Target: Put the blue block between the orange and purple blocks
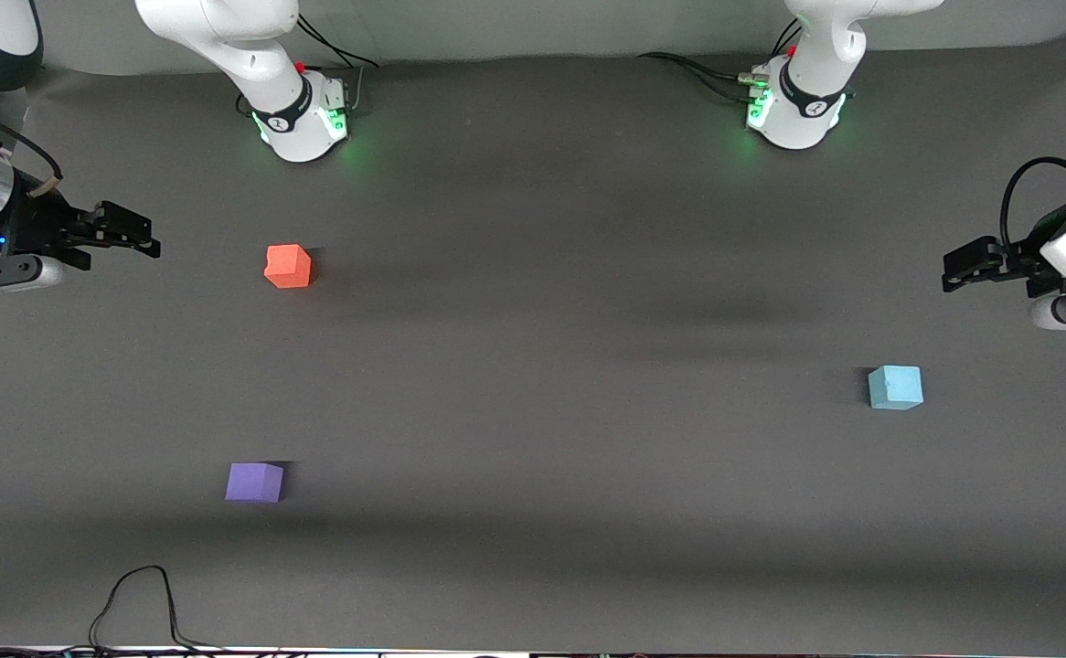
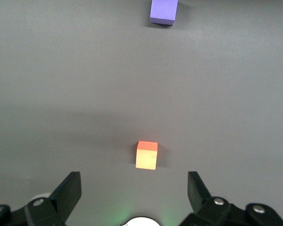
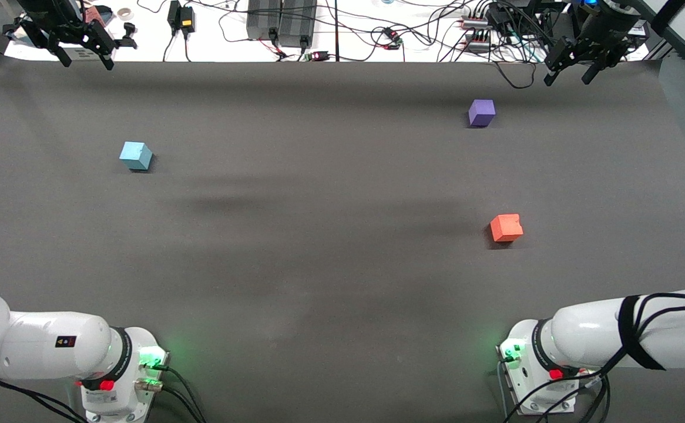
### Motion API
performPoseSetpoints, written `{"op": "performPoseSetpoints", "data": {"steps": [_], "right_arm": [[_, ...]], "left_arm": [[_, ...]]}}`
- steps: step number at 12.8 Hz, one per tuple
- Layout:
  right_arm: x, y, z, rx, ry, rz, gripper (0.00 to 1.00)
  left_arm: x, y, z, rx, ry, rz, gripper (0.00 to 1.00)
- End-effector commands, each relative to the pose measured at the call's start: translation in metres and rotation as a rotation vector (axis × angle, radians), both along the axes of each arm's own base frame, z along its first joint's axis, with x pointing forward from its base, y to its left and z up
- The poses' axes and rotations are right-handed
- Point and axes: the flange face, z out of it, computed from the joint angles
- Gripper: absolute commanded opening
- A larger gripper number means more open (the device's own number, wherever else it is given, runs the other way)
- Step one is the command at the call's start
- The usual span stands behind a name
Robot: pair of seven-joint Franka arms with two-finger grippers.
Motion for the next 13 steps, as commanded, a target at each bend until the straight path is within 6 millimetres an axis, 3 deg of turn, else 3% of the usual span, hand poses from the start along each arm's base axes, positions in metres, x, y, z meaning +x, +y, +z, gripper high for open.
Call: {"op": "performPoseSetpoints", "data": {"steps": [1,4,7,11,13], "right_arm": [[-0.005,-0.002,0.001,-0.001,-0.014,0.016,1.0],[-0.005,-0.003,0.001,-0.001,-0.011,0.014,1.0],[-0.005,-0.003,0.0,-0.001,-0.009,0.014,1.0],[-0.004,-0.003,-0.003,-0.001,-0.005,0.014,1.0],[-0.004,-0.003,-0.003,-0.001,-0.003,0.014,1.0]], "left_arm": [[-0.007,-0.003,0.004,-0.006,0.006,0.01,1.0],[-0.007,-0.002,0.002,-0.009,0.012,0.012,1.0],[-0.008,0.012,0.002,-0.003,0.009,0.018,1.0],[-0.006,0.079,-0.009,-0.001,-0.01,0.024,1.0],[-0.007,0.093,-0.02,-0.003,-0.014,0.003,1.0]]}}
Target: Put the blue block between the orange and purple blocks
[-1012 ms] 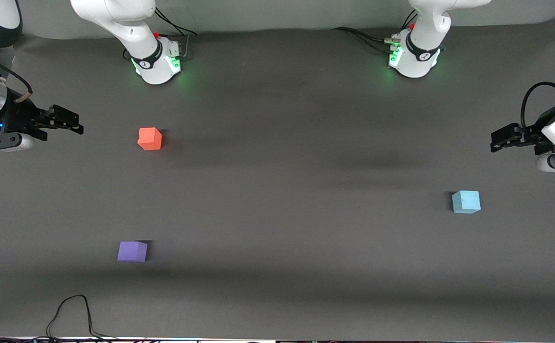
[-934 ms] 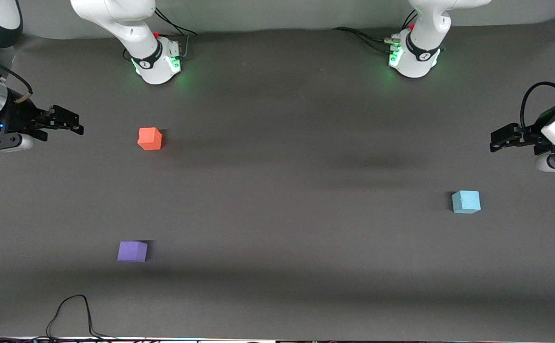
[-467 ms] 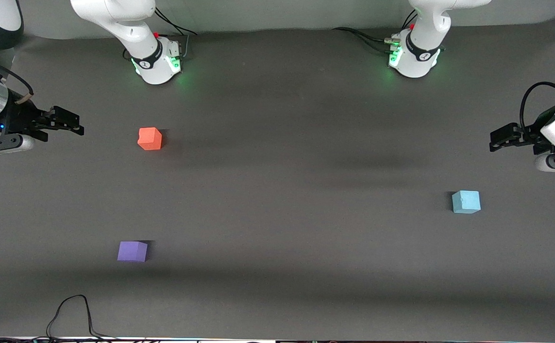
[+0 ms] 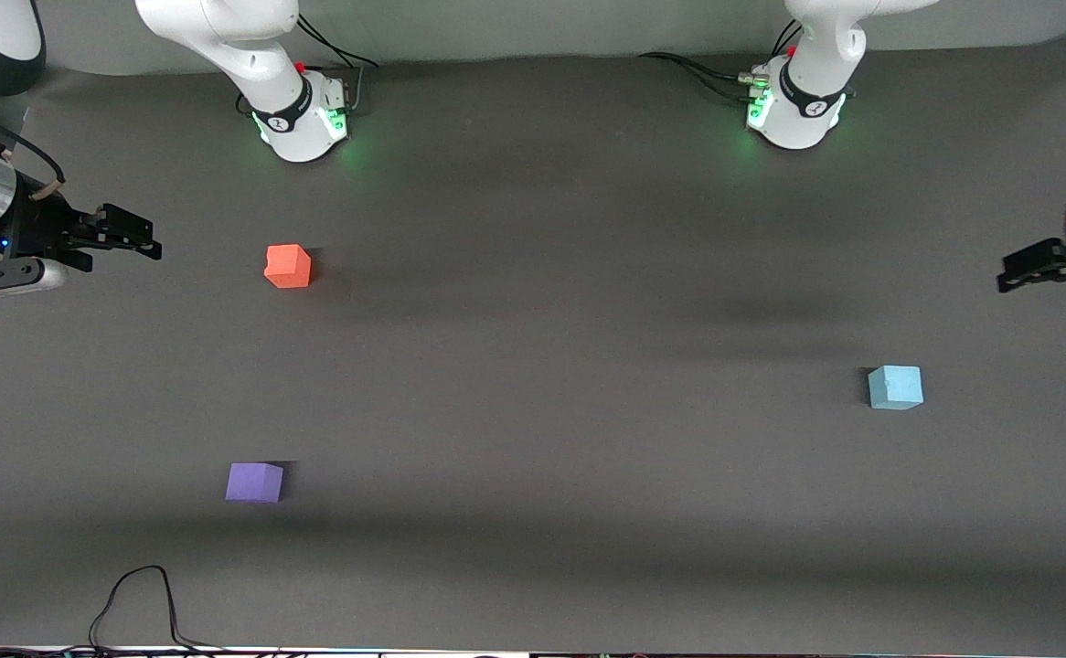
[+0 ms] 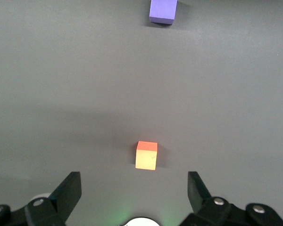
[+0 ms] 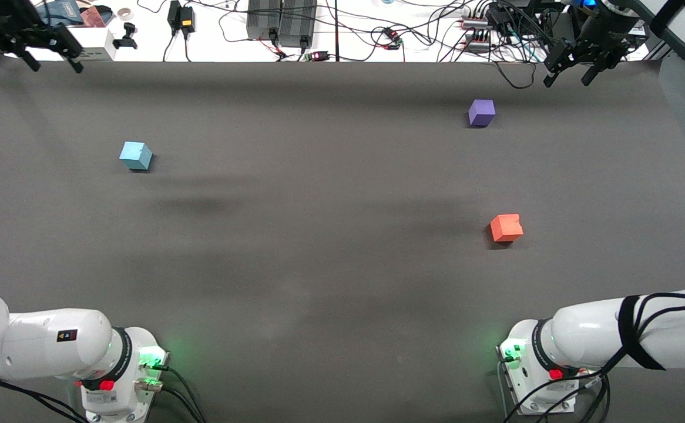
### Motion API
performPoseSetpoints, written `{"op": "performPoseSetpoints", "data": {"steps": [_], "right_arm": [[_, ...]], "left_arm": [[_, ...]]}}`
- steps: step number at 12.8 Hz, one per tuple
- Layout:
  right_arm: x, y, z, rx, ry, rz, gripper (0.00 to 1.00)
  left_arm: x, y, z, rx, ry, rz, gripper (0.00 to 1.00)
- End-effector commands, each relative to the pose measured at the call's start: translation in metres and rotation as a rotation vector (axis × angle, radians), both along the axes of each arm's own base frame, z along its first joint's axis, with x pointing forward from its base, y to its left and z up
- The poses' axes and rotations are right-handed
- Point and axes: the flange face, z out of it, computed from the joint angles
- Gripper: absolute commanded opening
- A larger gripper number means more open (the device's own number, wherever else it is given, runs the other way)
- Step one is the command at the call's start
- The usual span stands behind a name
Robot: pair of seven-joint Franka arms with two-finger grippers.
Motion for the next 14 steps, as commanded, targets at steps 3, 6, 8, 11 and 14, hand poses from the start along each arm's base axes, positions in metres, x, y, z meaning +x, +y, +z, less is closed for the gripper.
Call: {"op": "performPoseSetpoints", "data": {"steps": [3,6,8,11,14], "right_arm": [[-0.003,-0.001,0.0,-0.001,-0.007,0.017,1.0],[-0.003,-0.001,-0.001,-0.001,-0.005,0.017,1.0],[-0.002,-0.001,-0.001,-0.001,-0.005,0.017,1.0],[-0.002,-0.001,-0.001,-0.001,-0.005,0.017,1.0],[-0.001,-0.001,-0.004,-0.001,0.0,0.019,1.0]], "left_arm": [[0.003,0.006,-0.029,-0.001,-0.01,-0.045,1.0],[0.014,0.008,-0.087,-0.005,-0.002,-0.077,1.0],[0.019,0.009,-0.138,-0.003,-0.02,-0.079,1.0],[0.023,0.005,-0.208,0.004,-0.067,-0.088,1.0],[0.031,0.004,-0.266,0.004,-0.074,-0.094,1.0]]}}
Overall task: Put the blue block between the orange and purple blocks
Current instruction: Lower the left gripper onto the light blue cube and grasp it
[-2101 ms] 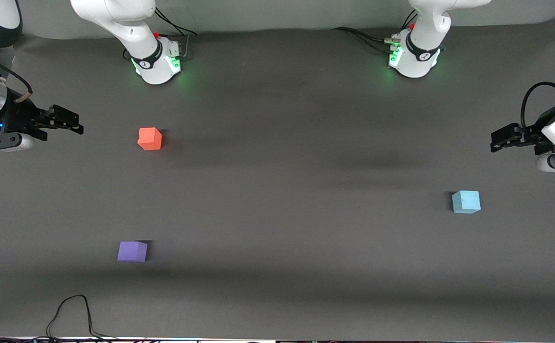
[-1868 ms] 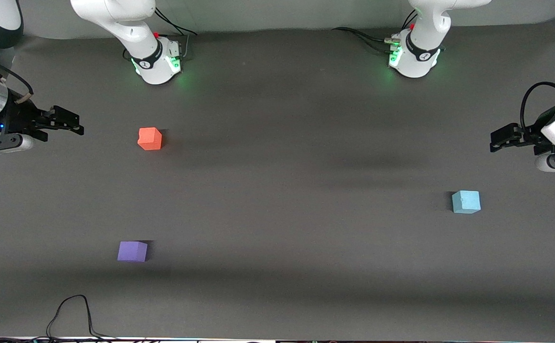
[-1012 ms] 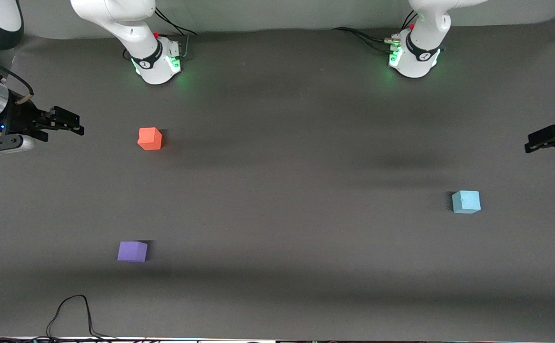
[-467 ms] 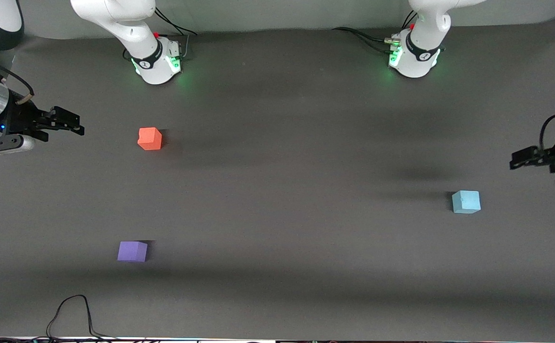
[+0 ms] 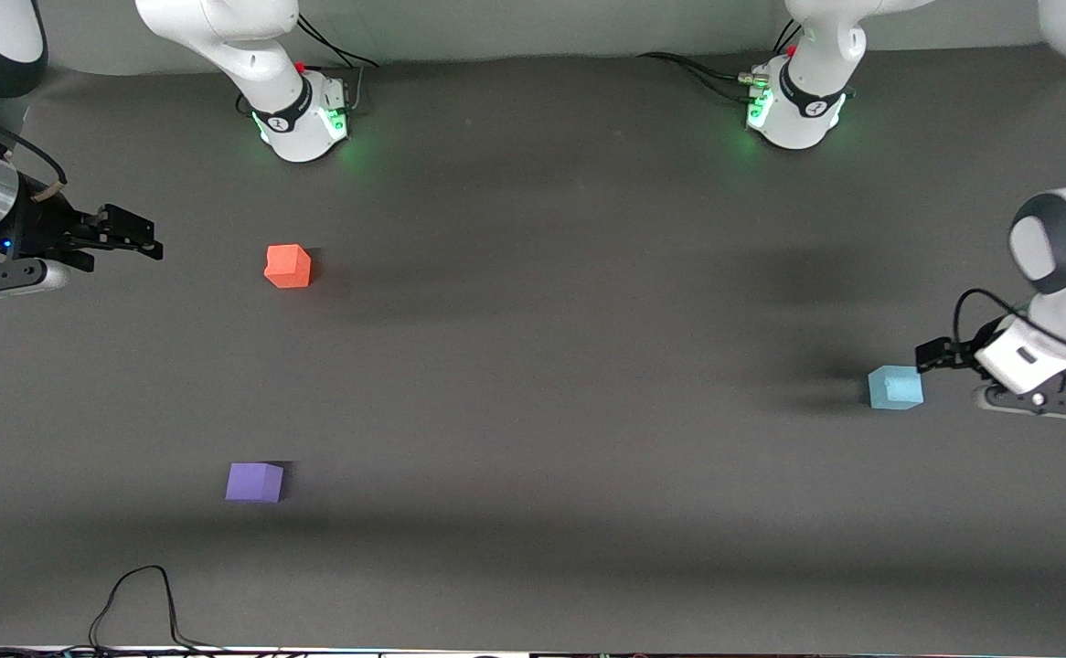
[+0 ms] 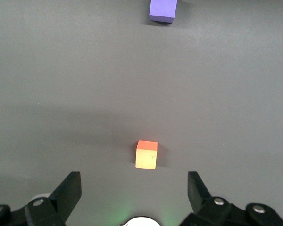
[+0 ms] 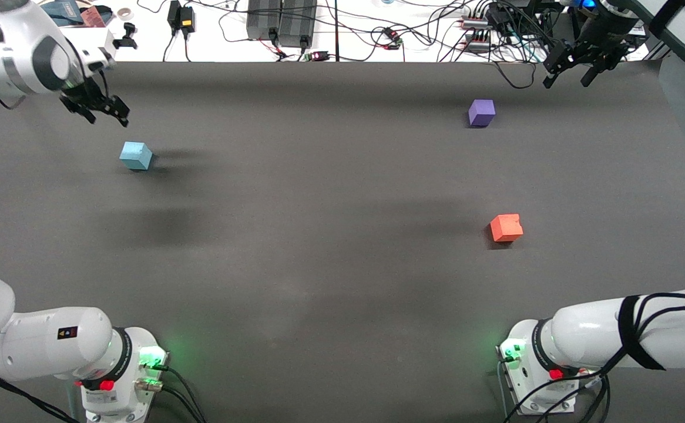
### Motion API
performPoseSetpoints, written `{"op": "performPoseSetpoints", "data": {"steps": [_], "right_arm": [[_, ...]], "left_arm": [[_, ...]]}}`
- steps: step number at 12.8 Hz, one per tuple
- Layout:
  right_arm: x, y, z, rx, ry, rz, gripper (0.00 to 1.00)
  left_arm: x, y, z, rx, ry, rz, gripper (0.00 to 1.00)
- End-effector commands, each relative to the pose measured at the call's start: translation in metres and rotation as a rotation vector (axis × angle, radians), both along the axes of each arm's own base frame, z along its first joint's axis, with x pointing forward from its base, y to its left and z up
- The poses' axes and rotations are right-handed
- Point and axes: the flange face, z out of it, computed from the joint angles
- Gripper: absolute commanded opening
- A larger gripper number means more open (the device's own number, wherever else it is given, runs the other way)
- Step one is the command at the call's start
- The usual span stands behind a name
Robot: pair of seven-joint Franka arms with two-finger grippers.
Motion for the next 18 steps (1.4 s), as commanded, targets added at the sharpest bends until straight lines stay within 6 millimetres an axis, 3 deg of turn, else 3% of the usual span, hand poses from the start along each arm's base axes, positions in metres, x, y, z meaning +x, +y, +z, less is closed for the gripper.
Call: {"op": "performPoseSetpoints", "data": {"steps": [1,8,13,14,15,16,17,18], "right_arm": [[-0.001,-0.001,-0.002,-0.001,-0.005,0.017,1.0],[0.0,-0.001,0.0,-0.001,-0.011,0.019,1.0],[0.003,-0.001,0.0,-0.001,-0.011,0.02,1.0],[0.004,-0.001,0.001,-0.001,-0.014,0.02,1.0],[0.007,-0.001,0.001,-0.001,-0.016,0.02,1.0],[0.009,-0.001,0.002,-0.001,-0.019,0.02,1.0],[0.01,-0.002,0.003,-0.001,-0.028,0.02,1.0],[0.011,-0.002,0.005,-0.001,-0.032,0.02,1.0]], "left_arm": [[0.002,0.0,-0.038,0.004,-0.011,-0.023,1.0],[-0.001,-0.007,-0.109,0.009,-0.051,-0.038,1.0],[-0.011,-0.004,-0.12,0.004,-0.014,-0.032,1.0],[-0.011,-0.006,-0.12,0.004,-0.014,-0.035,0.97],[-0.011,-0.006,-0.12,0.004,-0.014,-0.036,0.81],[-0.01,-0.007,-0.12,0.004,-0.014,-0.036,0.58],[-0.01,-0.007,-0.119,0.004,-0.016,-0.036,0.47],[-0.009,-0.006,-0.118,0.005,-0.017,-0.035,0.45]]}}
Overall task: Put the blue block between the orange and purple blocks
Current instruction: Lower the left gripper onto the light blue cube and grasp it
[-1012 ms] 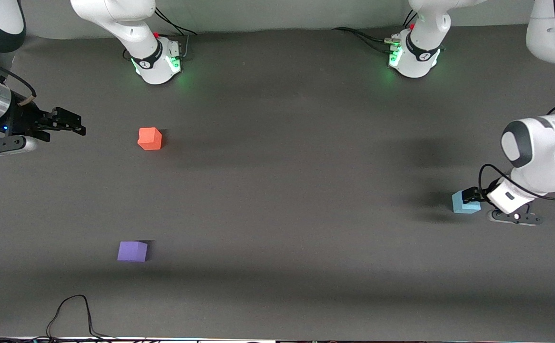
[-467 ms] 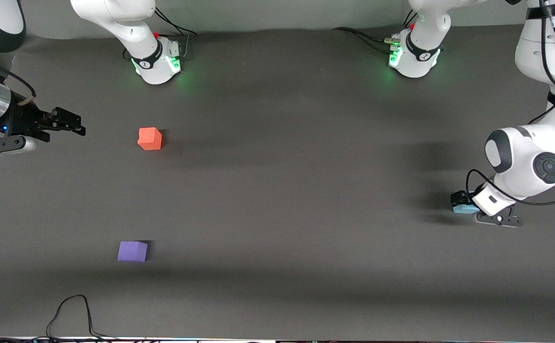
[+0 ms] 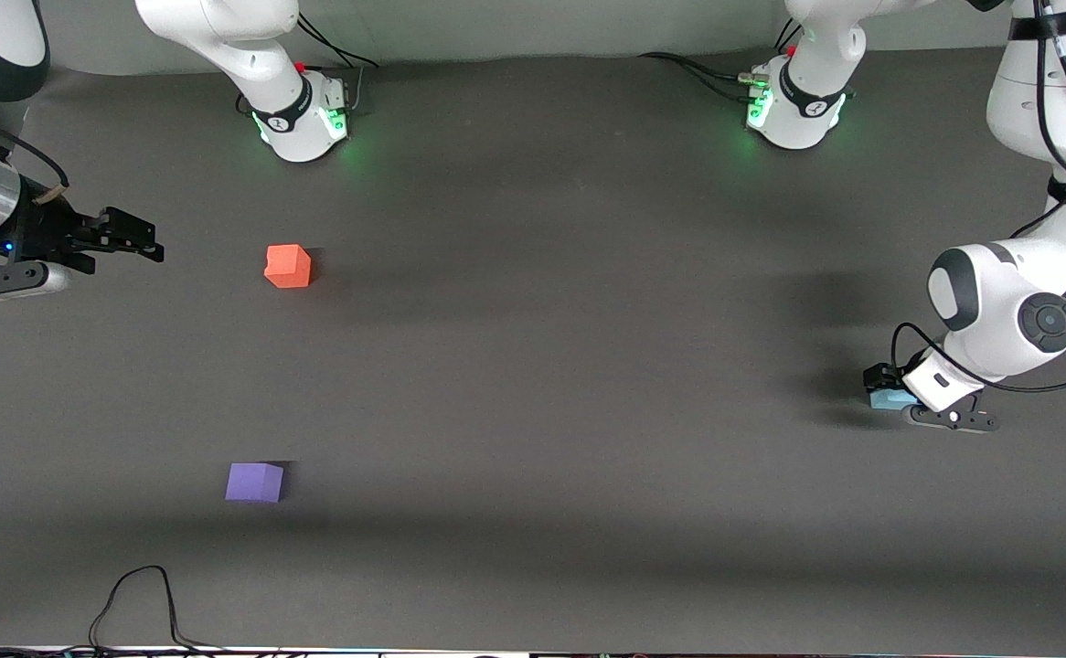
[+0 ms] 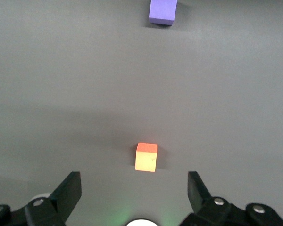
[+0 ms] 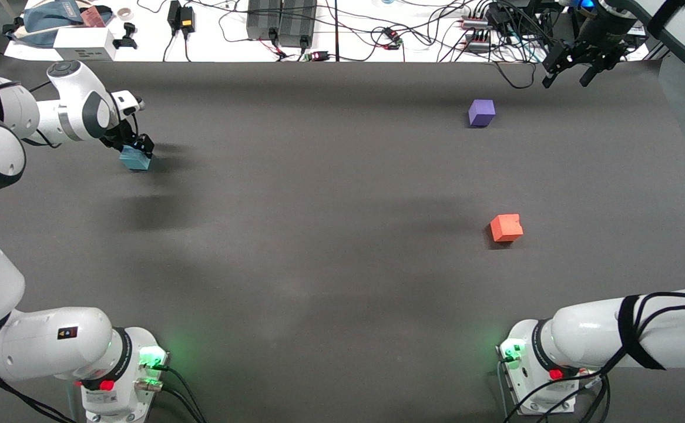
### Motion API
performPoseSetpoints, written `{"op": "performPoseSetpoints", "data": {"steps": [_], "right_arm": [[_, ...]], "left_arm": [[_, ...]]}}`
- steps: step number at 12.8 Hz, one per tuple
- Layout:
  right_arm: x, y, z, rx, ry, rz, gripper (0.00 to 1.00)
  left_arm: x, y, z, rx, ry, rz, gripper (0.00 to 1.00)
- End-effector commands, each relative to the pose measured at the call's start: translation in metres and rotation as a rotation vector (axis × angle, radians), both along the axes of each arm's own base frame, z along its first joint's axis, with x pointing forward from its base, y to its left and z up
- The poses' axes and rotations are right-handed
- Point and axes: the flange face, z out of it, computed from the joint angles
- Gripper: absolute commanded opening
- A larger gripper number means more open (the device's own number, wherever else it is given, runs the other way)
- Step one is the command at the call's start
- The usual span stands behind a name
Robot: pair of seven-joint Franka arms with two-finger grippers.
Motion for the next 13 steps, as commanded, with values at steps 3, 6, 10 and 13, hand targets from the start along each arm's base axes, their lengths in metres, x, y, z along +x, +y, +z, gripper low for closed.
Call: {"op": "performPoseSetpoints", "data": {"steps": [3,6,10,13], "right_arm": [[0.005,-0.001,0.007,-0.001,-0.018,0.022,1.0],[0.003,-0.001,0.006,-0.001,-0.013,0.021,1.0],[0.002,-0.002,0.008,0.002,-0.016,0.044,1.0],[0.002,-0.004,0.006,0.002,-0.013,0.044,1.0]], "left_arm": [[0.004,0.001,0.013,0.01,-0.023,-0.014,0.41],[0.029,0.004,0.066,0.009,-0.003,-0.011,0.41],[0.066,-0.036,0.185,0.003,0.104,0.083,0.41],[0.072,-0.139,0.234,0.018,0.124,0.209,0.42]]}}
